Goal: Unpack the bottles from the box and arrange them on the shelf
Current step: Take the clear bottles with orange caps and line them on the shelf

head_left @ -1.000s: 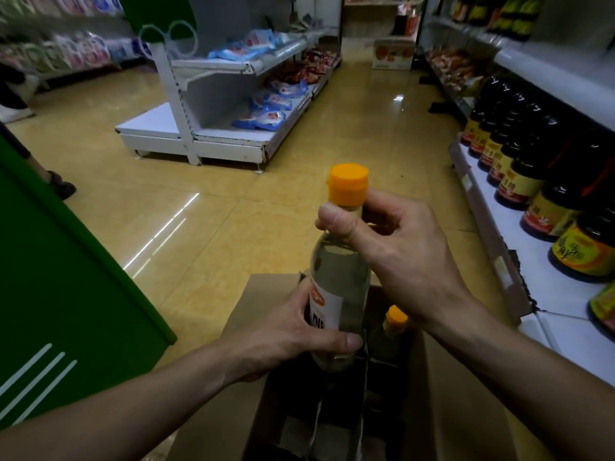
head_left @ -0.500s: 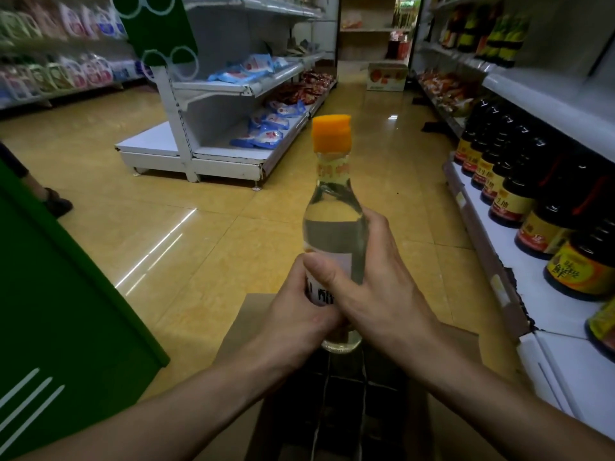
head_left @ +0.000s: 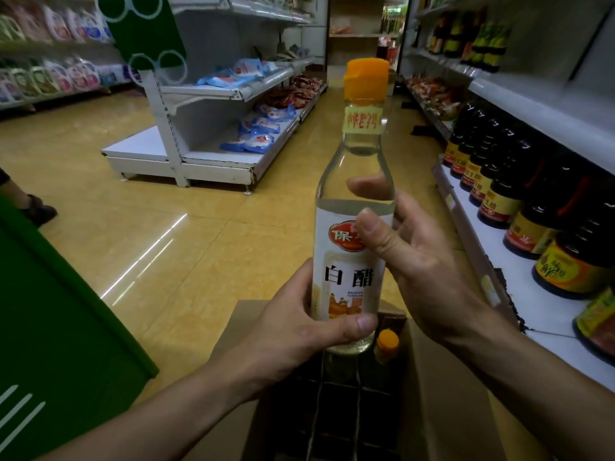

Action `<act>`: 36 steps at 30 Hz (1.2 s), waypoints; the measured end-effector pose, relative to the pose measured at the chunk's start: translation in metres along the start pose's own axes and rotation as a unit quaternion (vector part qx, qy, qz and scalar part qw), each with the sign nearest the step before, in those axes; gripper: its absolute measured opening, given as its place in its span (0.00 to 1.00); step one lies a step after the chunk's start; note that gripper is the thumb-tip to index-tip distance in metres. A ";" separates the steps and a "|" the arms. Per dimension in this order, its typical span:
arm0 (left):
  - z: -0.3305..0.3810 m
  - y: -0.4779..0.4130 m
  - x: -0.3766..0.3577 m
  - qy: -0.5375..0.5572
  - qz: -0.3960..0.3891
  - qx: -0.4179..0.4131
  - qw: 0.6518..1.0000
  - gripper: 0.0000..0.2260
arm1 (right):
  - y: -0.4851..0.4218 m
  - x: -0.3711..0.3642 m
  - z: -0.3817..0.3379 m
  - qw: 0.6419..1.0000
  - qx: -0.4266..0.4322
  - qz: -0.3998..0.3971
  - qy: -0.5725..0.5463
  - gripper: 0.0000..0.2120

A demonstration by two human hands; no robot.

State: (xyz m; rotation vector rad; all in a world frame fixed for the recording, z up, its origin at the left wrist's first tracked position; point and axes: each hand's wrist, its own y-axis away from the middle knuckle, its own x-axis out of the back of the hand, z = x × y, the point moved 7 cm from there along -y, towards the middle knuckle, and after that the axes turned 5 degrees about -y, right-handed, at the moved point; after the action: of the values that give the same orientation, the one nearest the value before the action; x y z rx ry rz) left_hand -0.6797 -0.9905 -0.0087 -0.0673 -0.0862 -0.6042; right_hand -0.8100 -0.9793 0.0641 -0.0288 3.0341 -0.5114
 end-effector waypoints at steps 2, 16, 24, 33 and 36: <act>0.000 -0.001 0.002 -0.009 0.014 -0.010 1.000 0.28 | -0.001 -0.003 0.001 1.000 -0.009 -0.018 -0.005 0.23; -0.005 -0.024 0.011 -0.015 0.090 -0.020 0.996 0.27 | -0.023 0.004 0.019 0.985 -0.098 -0.100 0.103 0.26; -0.010 -0.048 0.001 -0.004 0.095 -0.020 0.995 0.27 | -0.033 0.019 0.019 0.978 -0.133 -0.124 0.097 0.17; -0.027 -0.053 0.000 -0.007 0.092 -0.006 0.996 0.27 | -0.031 0.028 0.046 0.972 -0.173 -0.132 0.083 0.24; -0.029 -0.058 0.001 -0.001 0.094 -0.007 0.996 0.26 | -0.034 0.030 0.049 0.973 -0.171 -0.127 0.085 0.23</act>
State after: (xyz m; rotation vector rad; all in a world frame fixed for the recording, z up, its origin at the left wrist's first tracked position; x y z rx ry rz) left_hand -0.7099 -1.0410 -0.0350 -0.0882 -0.0762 -0.4158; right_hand -0.8368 -1.0280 0.0276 -0.4151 3.2648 0.0066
